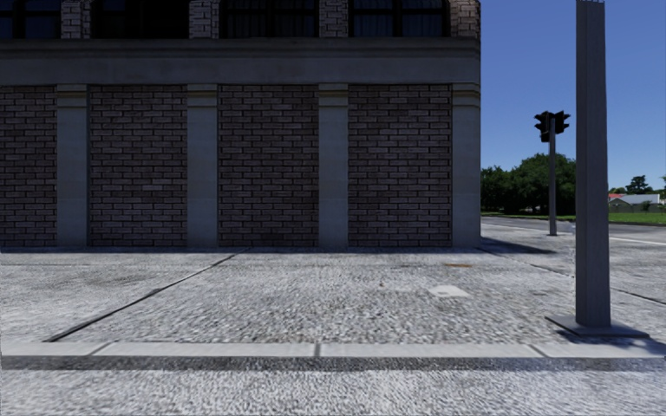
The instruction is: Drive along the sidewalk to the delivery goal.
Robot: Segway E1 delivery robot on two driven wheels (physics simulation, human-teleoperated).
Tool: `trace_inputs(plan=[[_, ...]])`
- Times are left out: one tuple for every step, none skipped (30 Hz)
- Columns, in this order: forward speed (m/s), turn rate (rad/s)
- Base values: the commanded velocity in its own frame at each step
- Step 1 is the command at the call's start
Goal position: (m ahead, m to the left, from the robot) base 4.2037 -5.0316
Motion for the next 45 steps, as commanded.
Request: trace_inputs(plan=[[1.36, -0.07], [1.36, -0.08], [1.36, -0.08], [1.36, -0.08], [1.36, -0.08], [1.36, -0.08], [1.36, -0.08], [1.36, -0.08], [1.35, -0.14], [1.34, -0.23], [1.30, -0.28], [1.30, -0.28], [1.29, -0.32], [1.27, -0.44], [1.27, -0.44], [1.19, -0.55], [1.15, -0.59], [1.15, -0.59], [1.15, -0.59], [1.15, -0.59], [1.15, -0.59], [1.15, -0.59], [1.15, -0.59], [1.15, -0.59], [1.15, -0.59], [1.15, -0.59], [1.15, -0.59], [1.15, -0.59], [1.15, -0.59], [1.15, -0.59], [1.15, -0.58], [1.14, -0.11], [1.14, -0.11], [1.16, 0.00], [1.17, 0.00], [1.19, 0.00], [1.19, 0.00], [1.19, 0.00], [1.17, 0.00], [1.14, -0.22], [1.14, -0.22], [1.11, -0.32], [1.10, -0.39], [1.10, -0.39], [1.10, -0.39]])
